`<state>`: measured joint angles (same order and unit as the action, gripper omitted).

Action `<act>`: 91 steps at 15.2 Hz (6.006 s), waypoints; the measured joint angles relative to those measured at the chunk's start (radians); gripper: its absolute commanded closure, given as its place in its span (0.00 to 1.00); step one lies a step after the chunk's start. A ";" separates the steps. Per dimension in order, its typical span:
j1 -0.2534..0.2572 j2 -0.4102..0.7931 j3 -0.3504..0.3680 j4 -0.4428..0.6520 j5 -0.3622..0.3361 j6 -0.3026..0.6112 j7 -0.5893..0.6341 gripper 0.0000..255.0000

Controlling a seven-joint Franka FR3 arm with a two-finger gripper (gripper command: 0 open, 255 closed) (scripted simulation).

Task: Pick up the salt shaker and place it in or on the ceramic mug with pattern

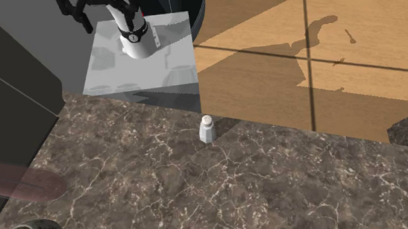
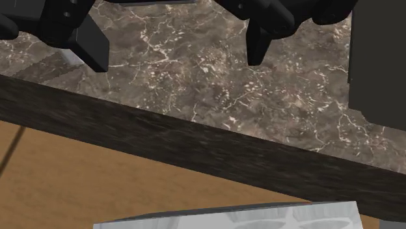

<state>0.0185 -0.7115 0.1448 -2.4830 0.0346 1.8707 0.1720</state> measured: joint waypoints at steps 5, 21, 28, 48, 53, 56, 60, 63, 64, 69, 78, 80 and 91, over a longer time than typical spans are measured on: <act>0.011 0.102 0.077 -0.042 0.048 0.183 0.115 0.00; -0.048 0.666 0.335 0.154 -0.126 0.667 0.612 0.00; -0.042 0.790 0.337 0.194 -0.251 0.742 0.734 0.00; -0.038 0.823 0.330 0.203 -0.286 0.762 0.758 1.00; -0.046 0.776 0.341 0.218 -0.229 0.708 0.714 1.00; -0.047 0.751 0.345 0.233 -0.199 0.672 0.690 1.00; -0.049 0.712 0.347 0.253 -0.159 0.621 0.659 1.00; -0.049 0.691 0.346 0.273 -0.136 0.583 0.640 1.00; -0.050 0.682 0.346 0.277 -0.129 0.572 0.633 1.00; -0.047 0.652 0.345 0.313 -0.103 0.510 0.615 1.00; -0.048 0.610 0.336 0.401 -0.068 0.386 0.582 1.00; -0.047 0.601 0.335 0.416 -0.062 0.363 0.577 1.00; -0.143 0.658 0.207 0.485 -0.026 0.351 0.335 1.00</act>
<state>-0.1244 -0.0540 0.3515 -1.9983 0.0084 2.2218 0.5068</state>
